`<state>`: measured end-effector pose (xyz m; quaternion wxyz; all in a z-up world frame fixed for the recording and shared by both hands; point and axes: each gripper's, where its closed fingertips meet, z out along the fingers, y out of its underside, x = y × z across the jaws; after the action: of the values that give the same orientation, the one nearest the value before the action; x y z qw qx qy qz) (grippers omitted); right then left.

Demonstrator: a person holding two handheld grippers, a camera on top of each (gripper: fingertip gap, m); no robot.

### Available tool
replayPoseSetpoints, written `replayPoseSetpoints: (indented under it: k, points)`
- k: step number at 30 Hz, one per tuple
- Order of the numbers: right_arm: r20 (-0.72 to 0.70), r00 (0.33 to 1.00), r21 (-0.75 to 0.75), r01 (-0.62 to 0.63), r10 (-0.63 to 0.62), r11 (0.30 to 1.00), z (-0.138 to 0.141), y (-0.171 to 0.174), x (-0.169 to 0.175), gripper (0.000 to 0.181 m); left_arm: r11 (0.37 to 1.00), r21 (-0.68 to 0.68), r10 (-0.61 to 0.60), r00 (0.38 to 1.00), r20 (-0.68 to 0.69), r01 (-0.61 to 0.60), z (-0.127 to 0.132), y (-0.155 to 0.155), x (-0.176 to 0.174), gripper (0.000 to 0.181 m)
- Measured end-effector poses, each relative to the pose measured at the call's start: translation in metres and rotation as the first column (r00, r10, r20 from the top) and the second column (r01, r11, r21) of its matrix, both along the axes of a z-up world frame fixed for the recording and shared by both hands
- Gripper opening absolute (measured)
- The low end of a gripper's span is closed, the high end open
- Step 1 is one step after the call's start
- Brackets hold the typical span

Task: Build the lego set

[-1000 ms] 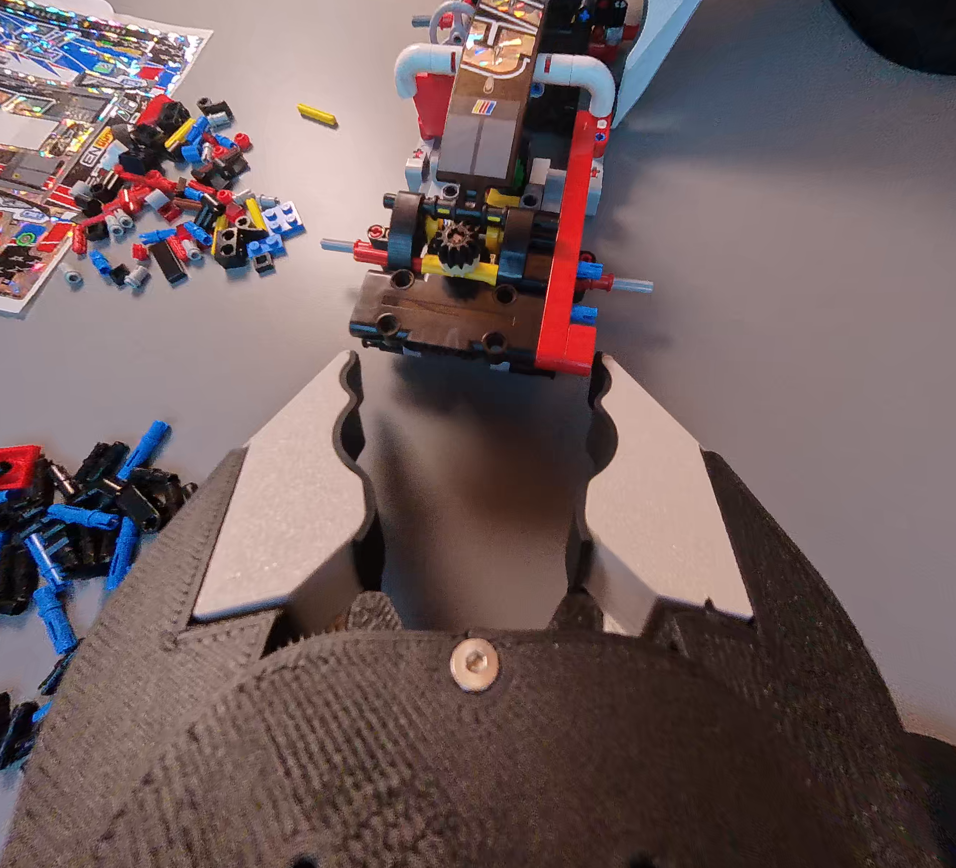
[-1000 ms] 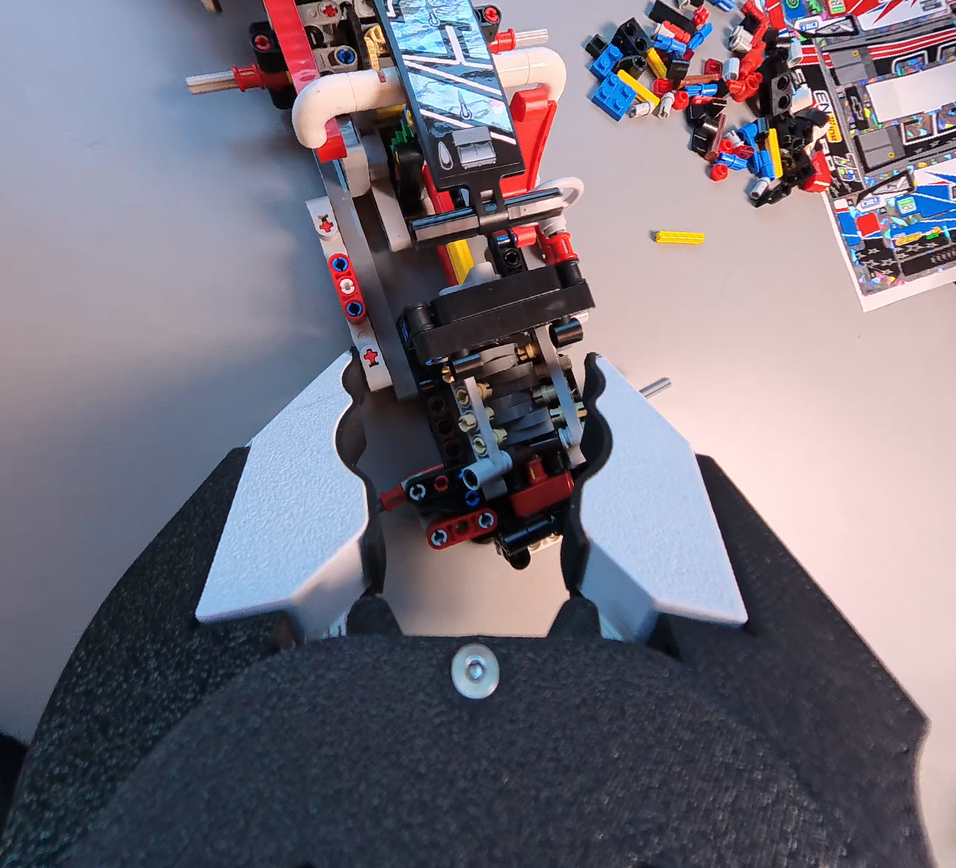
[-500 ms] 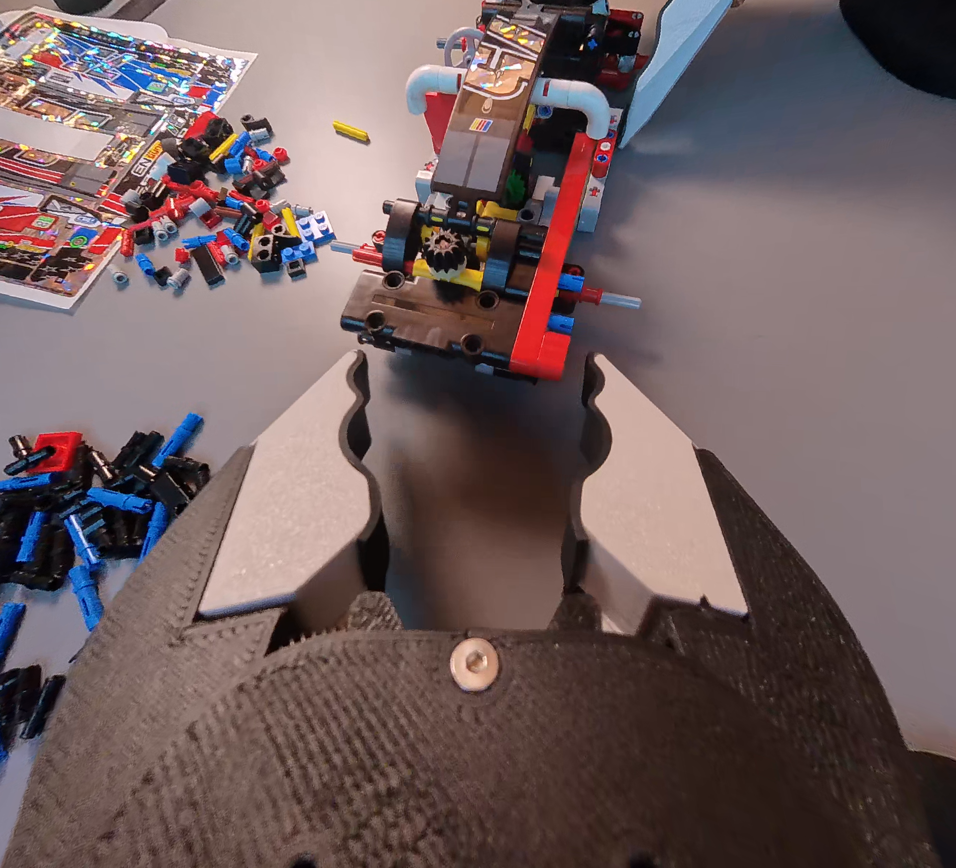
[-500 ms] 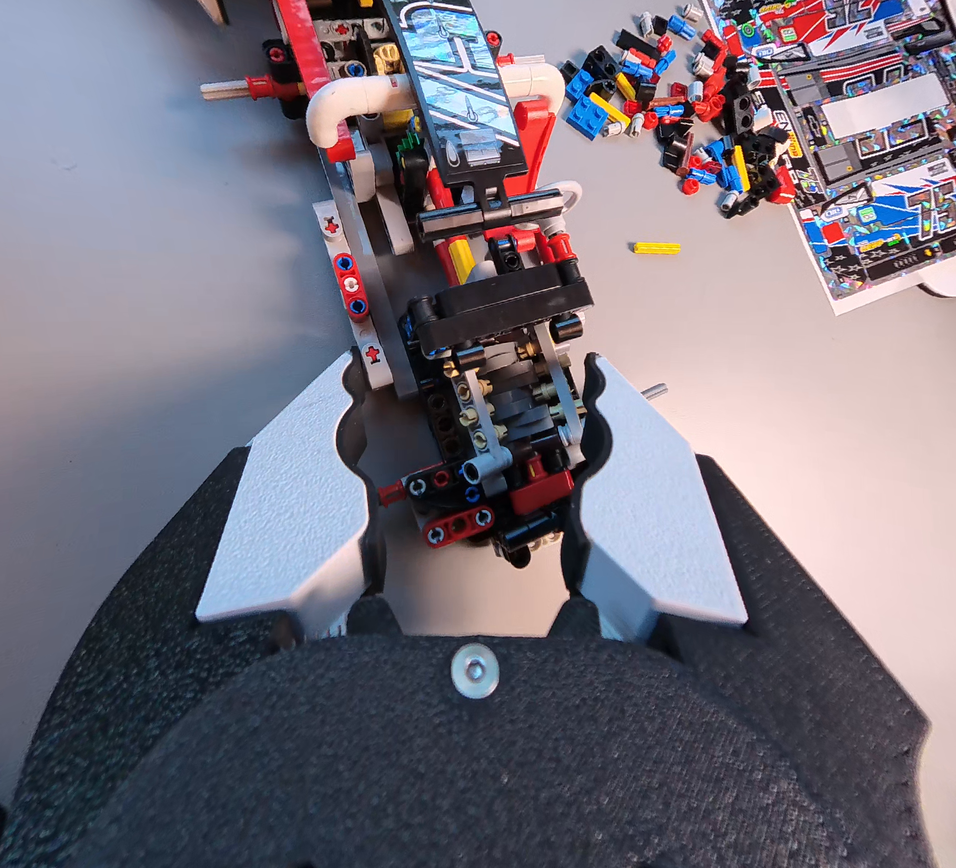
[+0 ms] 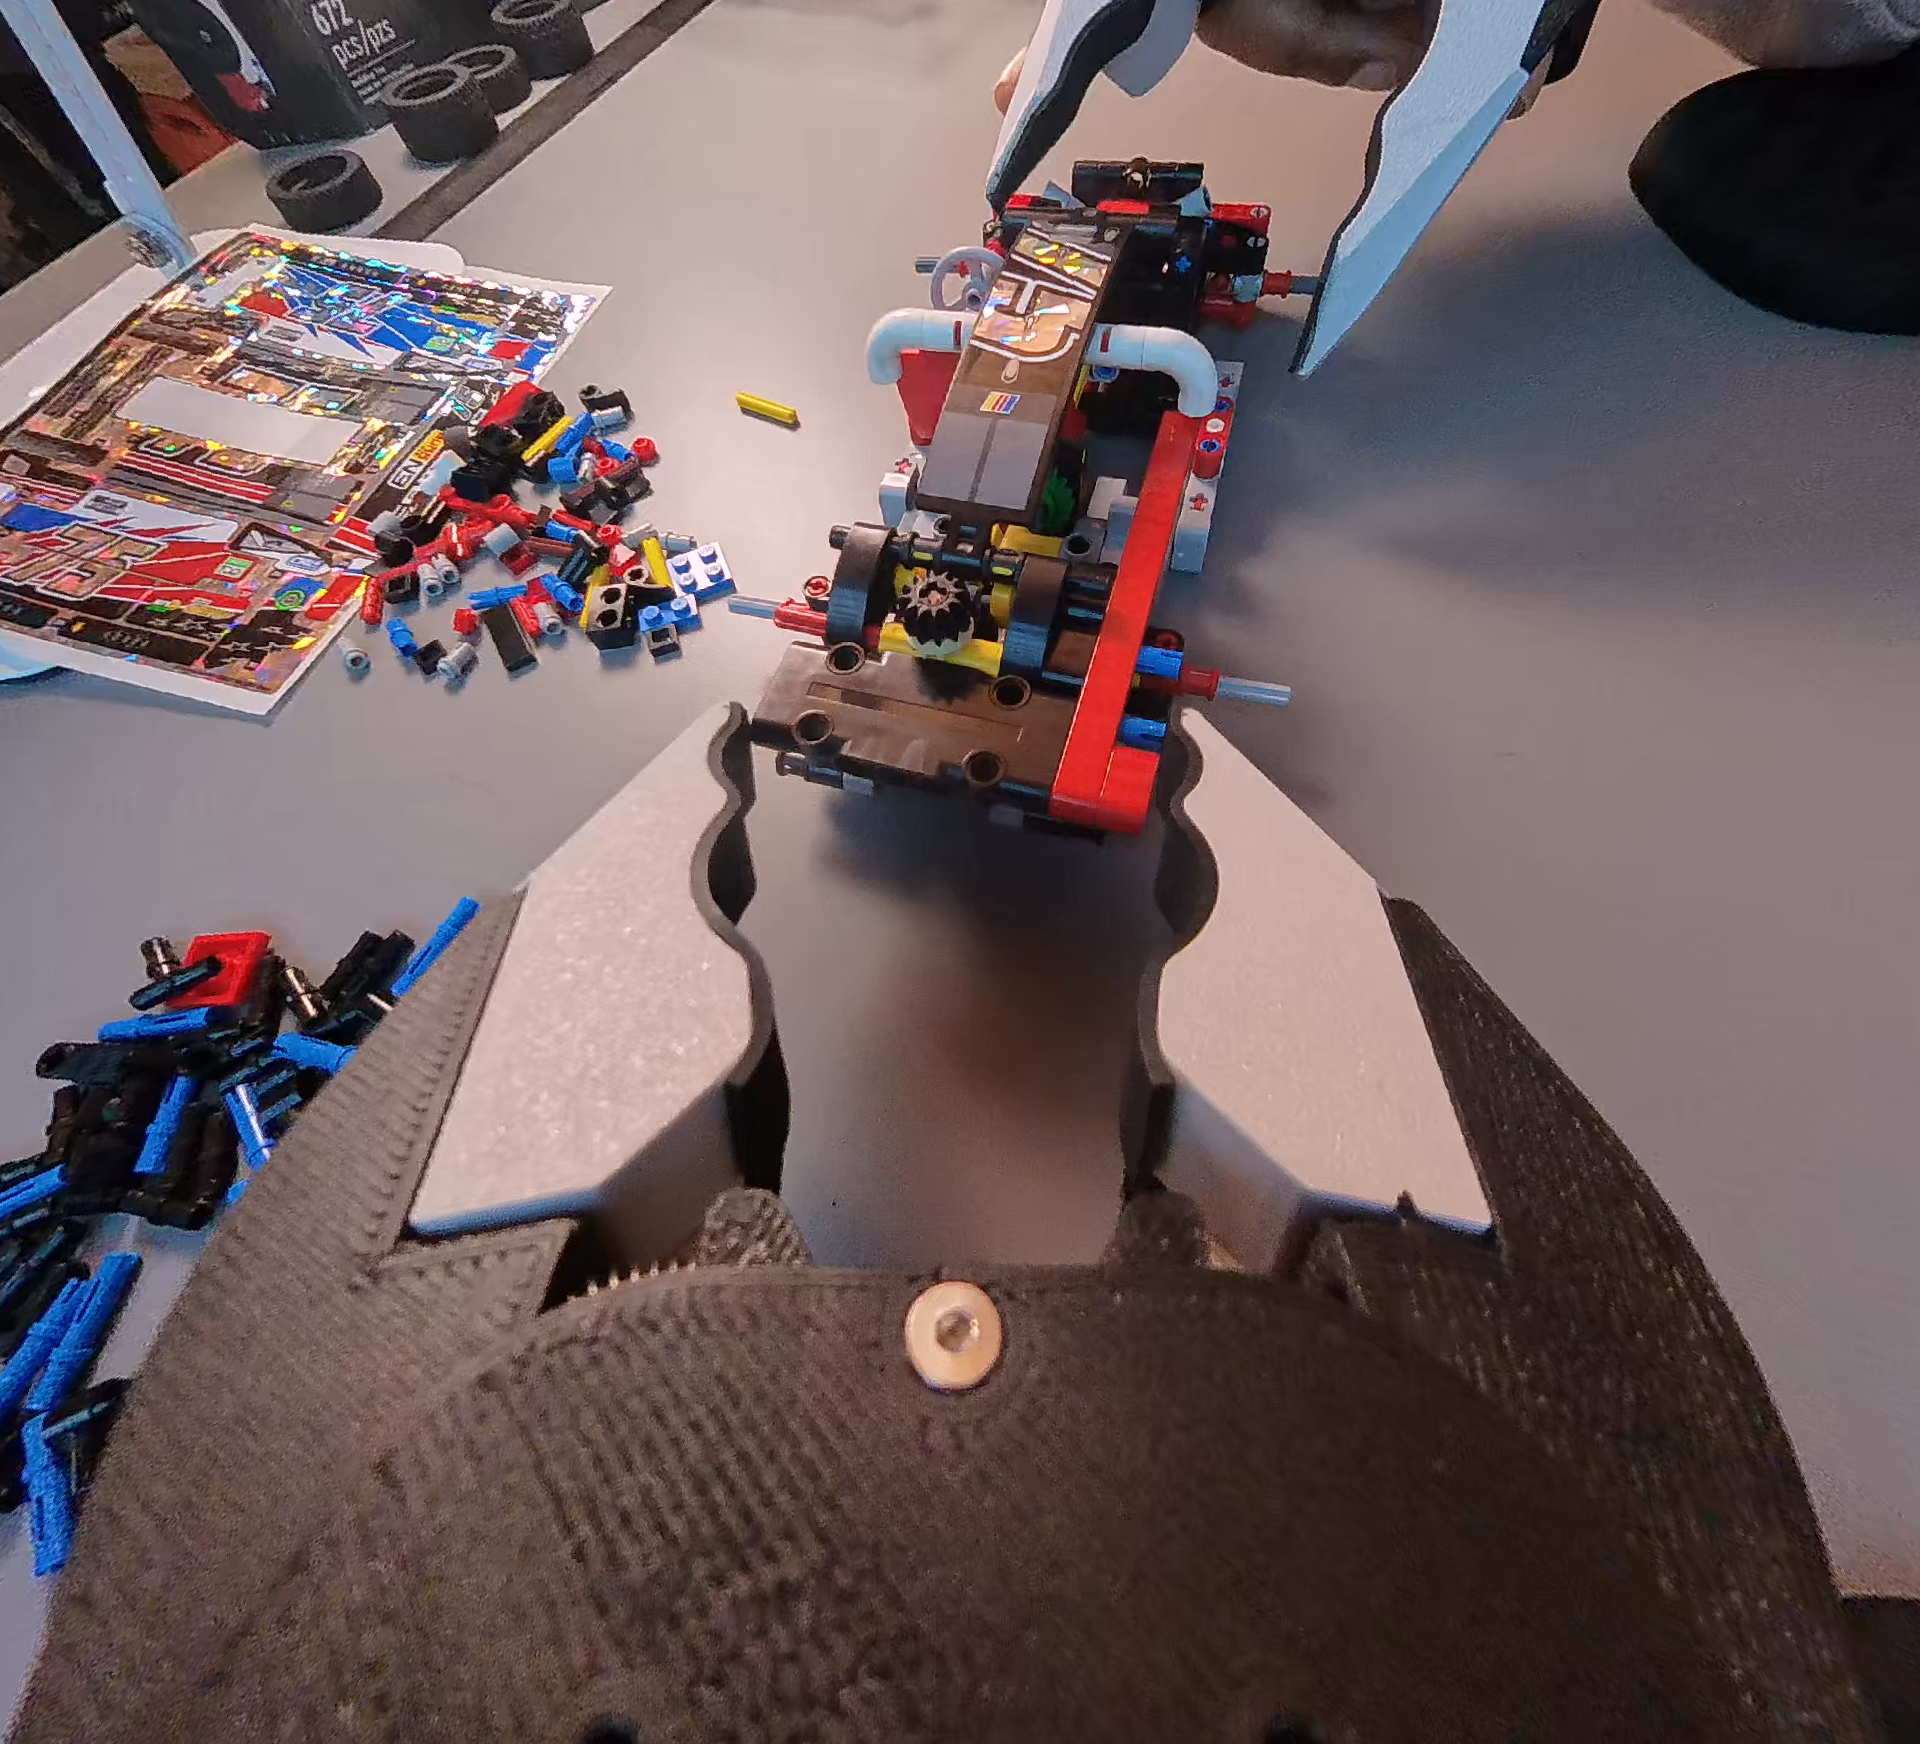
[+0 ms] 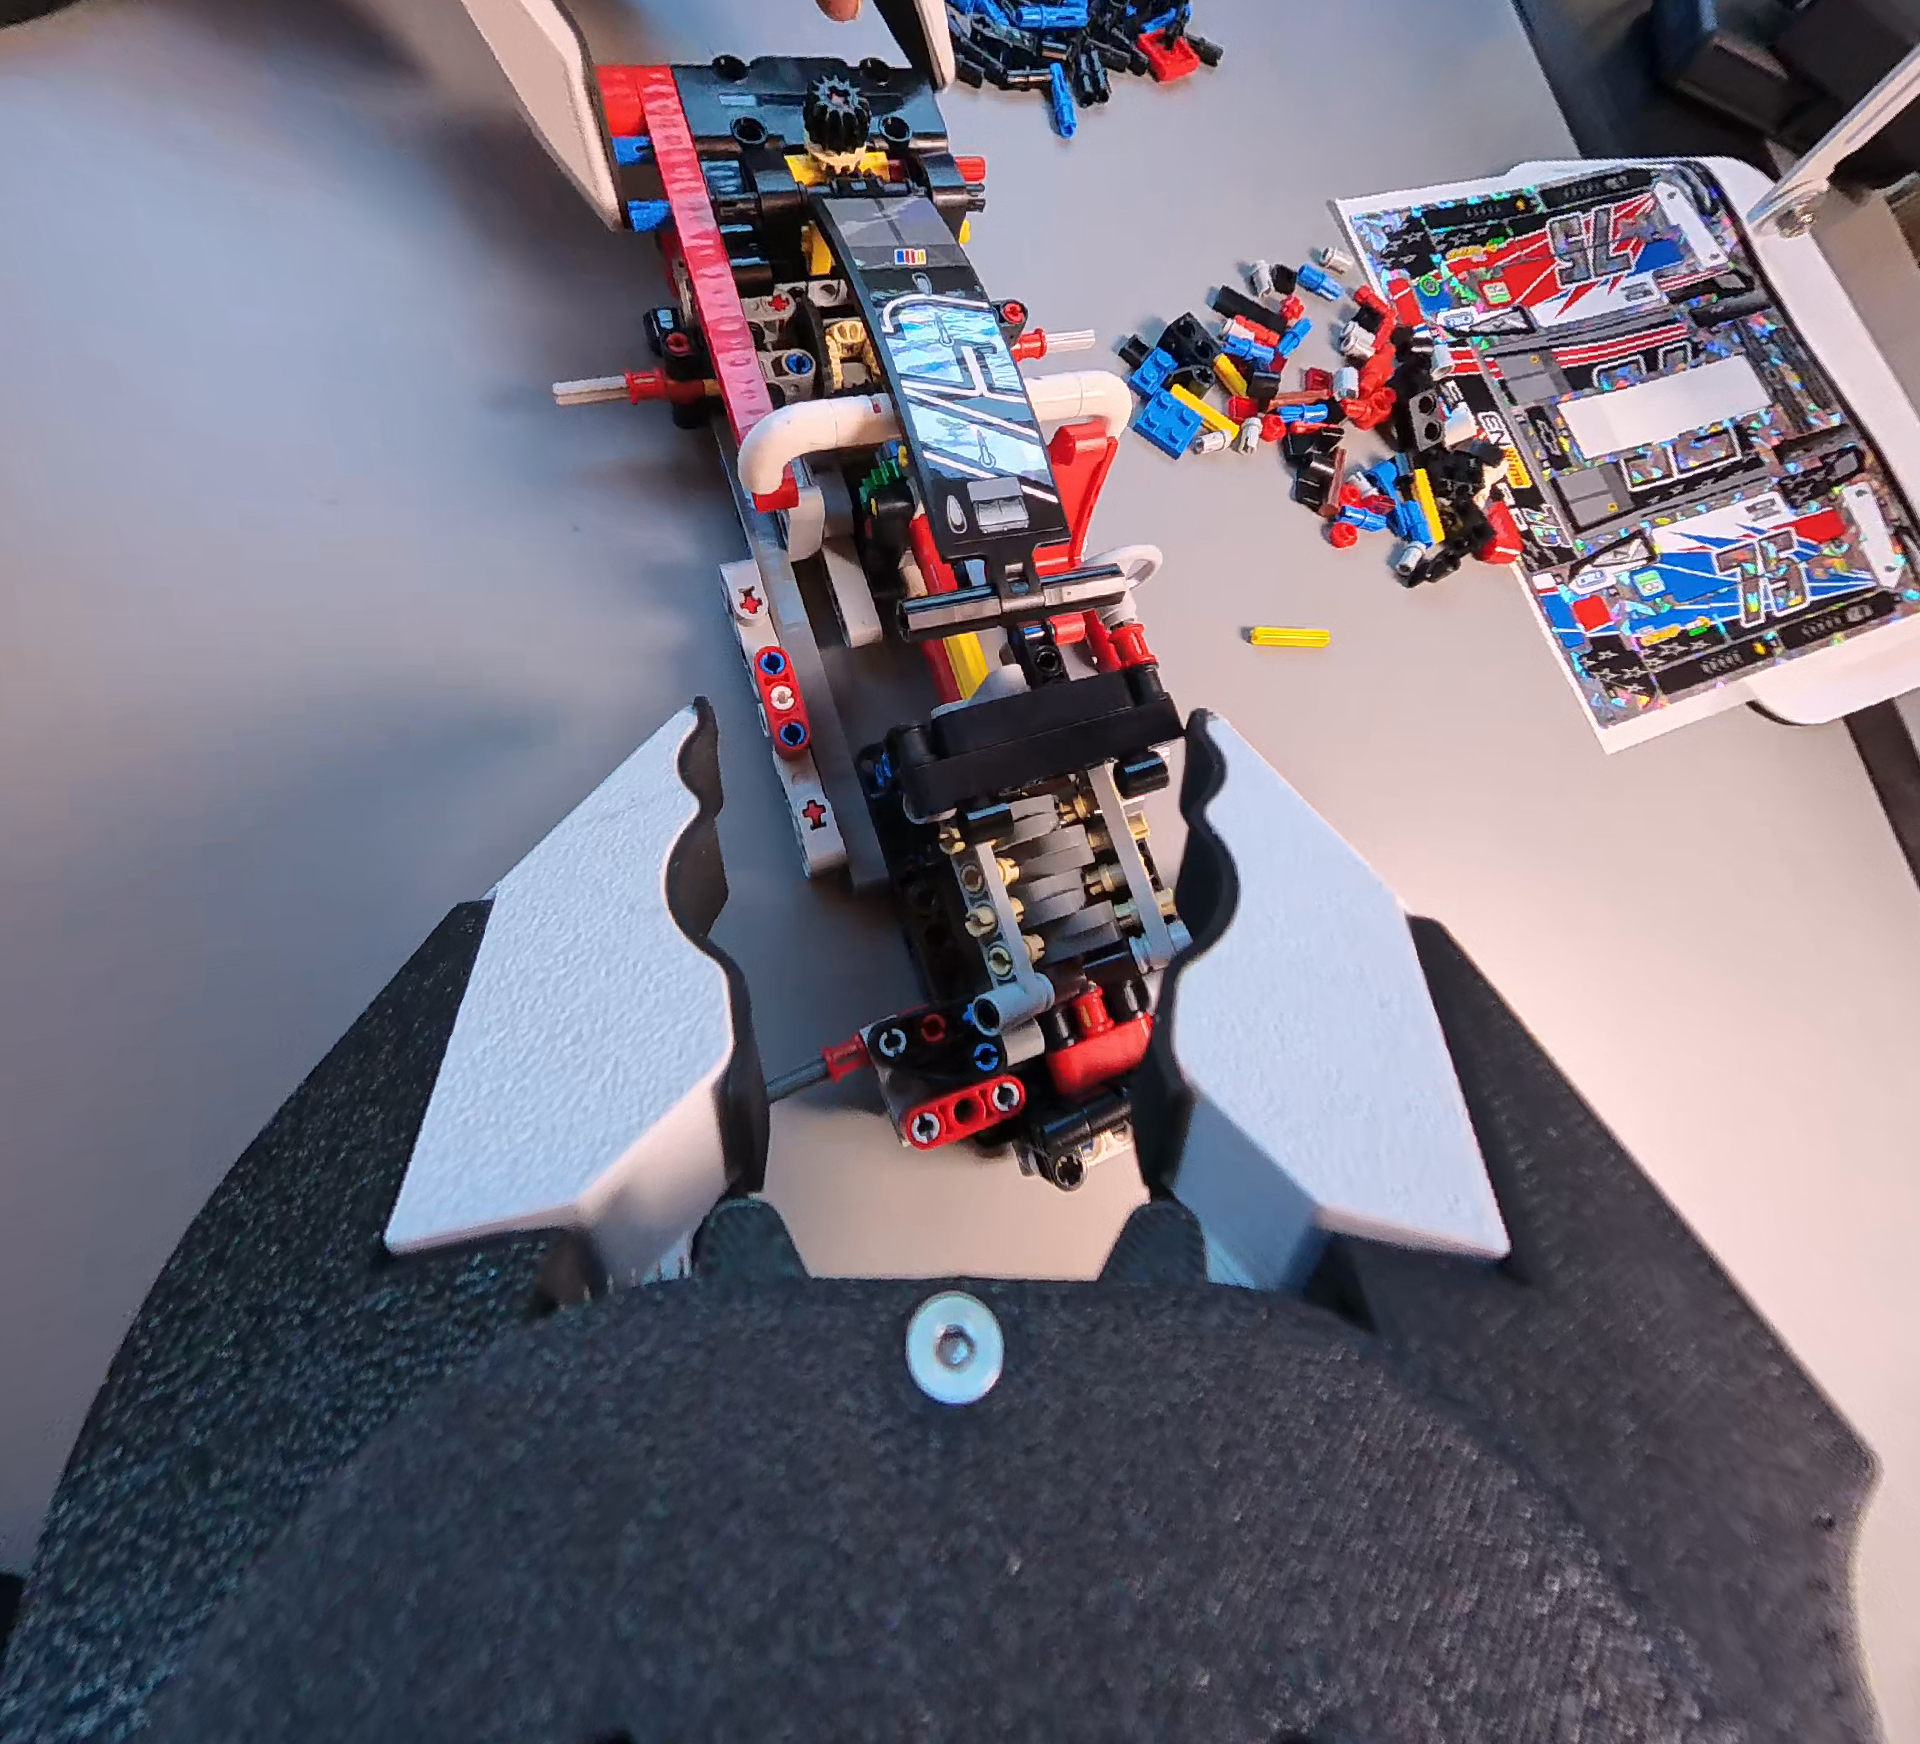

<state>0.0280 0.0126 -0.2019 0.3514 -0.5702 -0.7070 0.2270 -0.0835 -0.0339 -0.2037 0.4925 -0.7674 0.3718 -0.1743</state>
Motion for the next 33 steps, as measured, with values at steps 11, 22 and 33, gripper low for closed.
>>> replayPoseSetpoints:
  k: [11, 22, 33]
  points:
    - [-0.062, 0.998, -0.039, 0.011, -0.014, 0.999, 0.004, 0.003, -0.004, 0.084, 1.000, 0.020, 0.004, 0.999, -0.051, -0.003, 0.000, -0.001, 0.000, 0.076]
    - [-0.048, 0.999, -0.039, 0.007, -0.008, 0.999, -0.004, 0.006, 0.000, 0.086, 1.000, 0.031, 0.001, 0.999, -0.041, 0.000, -0.002, -0.002, -0.002, 0.087]
    - [-0.033, 0.998, -0.053, 0.053, -0.055, 0.997, -0.007, 0.026, 0.024, 0.086, 1.000, 0.026, 0.005, 1.000, -0.012, -0.005, -0.002, -0.002, -0.005, 0.089]
